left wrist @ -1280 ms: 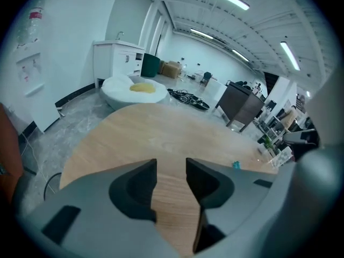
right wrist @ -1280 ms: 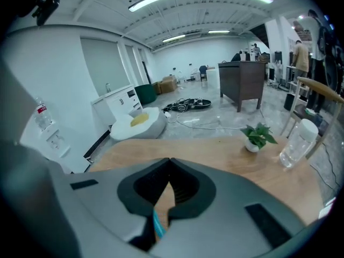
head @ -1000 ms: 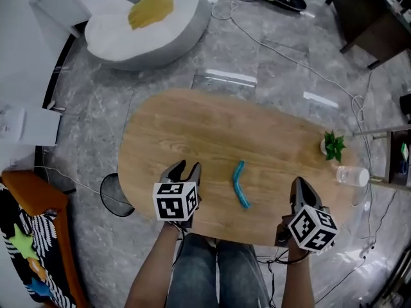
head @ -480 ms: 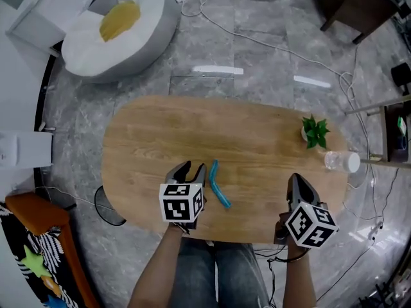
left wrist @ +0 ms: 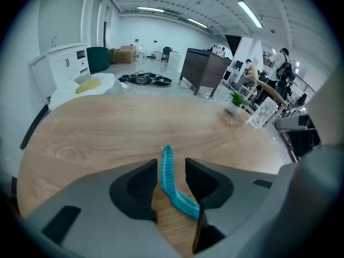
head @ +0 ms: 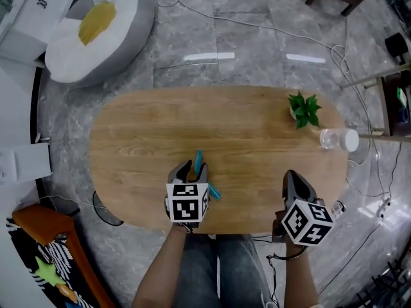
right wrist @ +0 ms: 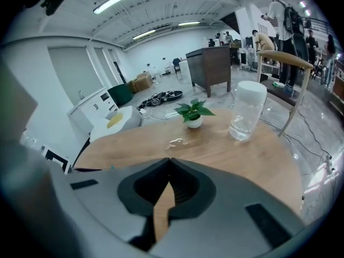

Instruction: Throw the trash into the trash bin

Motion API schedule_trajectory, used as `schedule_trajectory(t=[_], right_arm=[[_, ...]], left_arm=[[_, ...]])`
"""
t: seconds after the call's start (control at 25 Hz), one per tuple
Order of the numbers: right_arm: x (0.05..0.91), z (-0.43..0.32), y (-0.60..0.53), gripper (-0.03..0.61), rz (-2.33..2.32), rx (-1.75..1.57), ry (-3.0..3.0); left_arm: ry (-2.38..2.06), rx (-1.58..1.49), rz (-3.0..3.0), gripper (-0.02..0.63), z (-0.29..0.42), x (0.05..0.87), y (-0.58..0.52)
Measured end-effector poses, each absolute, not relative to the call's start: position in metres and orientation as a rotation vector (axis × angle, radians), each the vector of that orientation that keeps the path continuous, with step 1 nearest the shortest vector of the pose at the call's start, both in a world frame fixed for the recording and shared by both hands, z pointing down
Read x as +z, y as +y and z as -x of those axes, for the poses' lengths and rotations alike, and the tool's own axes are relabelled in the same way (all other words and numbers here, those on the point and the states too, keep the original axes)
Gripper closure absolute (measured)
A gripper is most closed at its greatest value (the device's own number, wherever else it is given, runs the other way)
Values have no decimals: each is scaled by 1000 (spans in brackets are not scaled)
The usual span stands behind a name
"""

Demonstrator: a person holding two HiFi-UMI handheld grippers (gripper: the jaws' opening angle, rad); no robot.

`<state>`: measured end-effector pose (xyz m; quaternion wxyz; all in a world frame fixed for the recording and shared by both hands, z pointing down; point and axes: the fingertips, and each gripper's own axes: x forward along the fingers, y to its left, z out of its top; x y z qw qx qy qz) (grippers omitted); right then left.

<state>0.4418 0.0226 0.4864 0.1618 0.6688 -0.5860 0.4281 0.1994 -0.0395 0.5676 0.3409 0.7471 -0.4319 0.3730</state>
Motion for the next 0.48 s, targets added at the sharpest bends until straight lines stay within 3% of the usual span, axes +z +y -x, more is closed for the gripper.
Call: schedule_trajectory(t=[0.48], right_arm=[[499, -459, 32, 577, -1934, 1252, -1641]], left_arm=[[-1094, 1099, -1932, 476, -201, 588, -39]])
